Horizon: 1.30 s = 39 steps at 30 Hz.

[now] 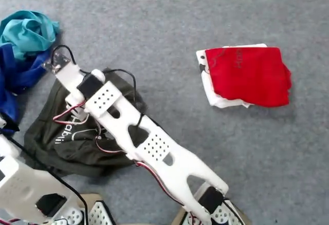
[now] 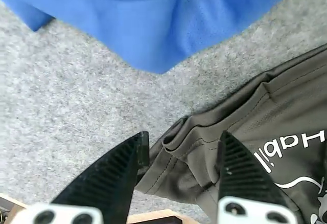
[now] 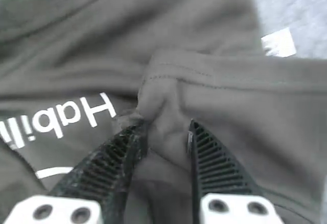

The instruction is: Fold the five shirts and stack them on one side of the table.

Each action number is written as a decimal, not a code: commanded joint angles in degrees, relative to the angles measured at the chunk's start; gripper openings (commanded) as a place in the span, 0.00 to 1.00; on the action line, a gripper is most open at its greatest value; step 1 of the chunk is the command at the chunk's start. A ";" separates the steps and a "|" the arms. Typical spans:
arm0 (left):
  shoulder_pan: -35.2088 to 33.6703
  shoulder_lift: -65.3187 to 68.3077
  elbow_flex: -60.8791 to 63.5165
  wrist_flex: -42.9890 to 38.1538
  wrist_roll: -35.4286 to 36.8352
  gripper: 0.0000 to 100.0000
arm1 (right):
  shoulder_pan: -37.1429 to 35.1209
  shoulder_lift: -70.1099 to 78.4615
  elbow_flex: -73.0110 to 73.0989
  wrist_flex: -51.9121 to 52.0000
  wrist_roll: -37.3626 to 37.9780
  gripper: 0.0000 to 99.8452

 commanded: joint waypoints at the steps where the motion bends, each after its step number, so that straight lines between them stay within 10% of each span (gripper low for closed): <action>1: -0.40 0.00 -0.13 -0.18 0.70 0.23 | 0.09 0.13 -2.86 -0.70 -0.44 0.11; 23: 9.36 0.35 -0.13 -0.26 0.97 0.23 | 29.45 -13.14 -5.76 5.98 0.00 0.01; 39: 30.73 1.85 -0.66 -12.40 22.42 0.23 | 35.43 -27.56 31.69 5.89 4.66 0.01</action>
